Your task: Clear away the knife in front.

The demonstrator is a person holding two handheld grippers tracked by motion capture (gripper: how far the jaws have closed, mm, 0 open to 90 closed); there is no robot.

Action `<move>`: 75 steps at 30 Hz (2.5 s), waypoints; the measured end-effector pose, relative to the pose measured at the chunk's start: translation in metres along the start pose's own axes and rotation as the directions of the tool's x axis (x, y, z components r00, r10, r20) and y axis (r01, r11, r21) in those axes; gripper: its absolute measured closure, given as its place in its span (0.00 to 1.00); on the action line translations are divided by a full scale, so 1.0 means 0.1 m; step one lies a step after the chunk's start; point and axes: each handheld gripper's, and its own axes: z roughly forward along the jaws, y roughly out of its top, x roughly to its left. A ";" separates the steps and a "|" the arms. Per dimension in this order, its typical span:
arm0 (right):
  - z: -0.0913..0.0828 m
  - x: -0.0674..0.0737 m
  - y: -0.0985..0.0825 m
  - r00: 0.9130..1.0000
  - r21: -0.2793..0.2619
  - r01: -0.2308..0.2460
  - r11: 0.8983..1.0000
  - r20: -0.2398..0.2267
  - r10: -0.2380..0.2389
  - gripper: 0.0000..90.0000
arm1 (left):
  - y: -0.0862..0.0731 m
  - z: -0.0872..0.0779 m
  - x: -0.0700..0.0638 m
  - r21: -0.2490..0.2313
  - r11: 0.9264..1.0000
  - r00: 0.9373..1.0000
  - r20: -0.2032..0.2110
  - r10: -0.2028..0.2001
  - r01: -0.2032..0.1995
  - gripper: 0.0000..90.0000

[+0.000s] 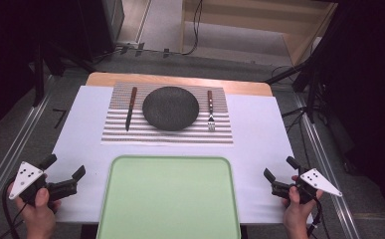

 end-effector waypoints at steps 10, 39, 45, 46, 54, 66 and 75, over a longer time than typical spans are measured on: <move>0.02 0.01 0.00 1.000 0.011 0.008 1.000 -0.019 -0.008 0.00 | 0.17 -0.01 -0.17 0.008 0.999 0.999 0.026 0.032 -0.032 0.00; 0.04 0.02 -0.01 0.999 0.018 0.018 1.000 -0.035 -0.018 0.00 | 0.60 0.41 -0.31 0.010 0.996 0.994 0.068 0.085 -0.086 0.00; 0.03 0.02 -0.01 0.999 0.016 0.016 1.000 -0.037 -0.015 0.00 | 0.66 0.55 -0.32 0.007 0.997 0.994 0.079 0.082 -0.082 0.00; 0.03 0.02 -0.01 0.999 0.015 0.016 1.000 -0.037 -0.015 0.00 | 0.66 0.57 -0.32 0.007 0.997 0.993 0.084 0.082 -0.083 0.00; 0.03 0.02 -0.01 0.999 0.017 0.018 1.000 -0.039 -0.018 0.00 | 0.73 0.75 -0.35 0.012 0.994 0.989 0.102 0.102 -0.104 0.00; 0.04 0.03 -0.01 0.999 0.015 0.024 1.000 -0.043 -0.024 0.00 | 0.75 0.99 -0.39 0.013 0.993 0.987 0.111 0.116 -0.118 0.00; 0.05 0.03 -0.01 0.999 0.017 0.023 1.000 -0.039 -0.023 0.00 | 0.79 1.14 -0.35 0.021 0.993 0.987 0.108 0.115 -0.118 0.00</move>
